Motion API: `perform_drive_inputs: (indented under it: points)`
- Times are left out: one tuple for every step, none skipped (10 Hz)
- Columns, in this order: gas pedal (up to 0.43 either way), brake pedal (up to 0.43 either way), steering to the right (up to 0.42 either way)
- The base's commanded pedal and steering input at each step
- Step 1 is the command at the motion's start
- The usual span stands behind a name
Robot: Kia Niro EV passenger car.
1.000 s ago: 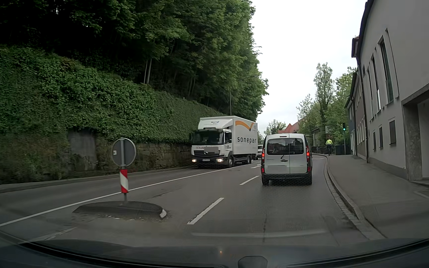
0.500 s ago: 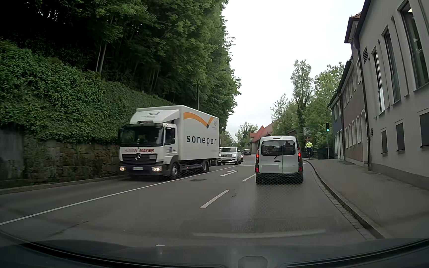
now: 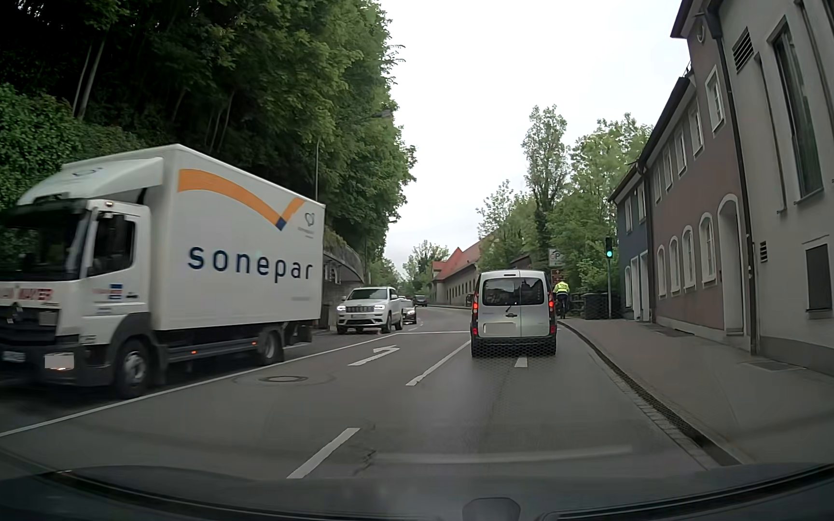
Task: Follow the waypoints while adhering to traffic rules and regulations
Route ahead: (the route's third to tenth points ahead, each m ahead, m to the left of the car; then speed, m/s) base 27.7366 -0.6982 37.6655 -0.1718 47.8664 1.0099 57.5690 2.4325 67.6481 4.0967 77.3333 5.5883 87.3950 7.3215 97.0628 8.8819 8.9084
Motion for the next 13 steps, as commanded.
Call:
perform_drive_inputs:
  points:
    - [0.28, 0.0, 0.086]
    - [0.299, 0.0, 0.078]
    - [0.311, 0.0, 0.071]
    - [0.311, 0.0, 0.063]
    - [0.319, 0.0, 0.053]
    - [0.319, 0.0, 0.043]
    - [0.319, 0.0, 0.033]
    - [0.311, 0.0, 0.023]
    - [0.311, 0.0, 0.014]
    - [0.311, 0.0, 0.006]
    - [0.311, 0.0, 0.004]
    - [0.311, 0.0, 0.004]
    - [0.299, 0.0, 0.002]
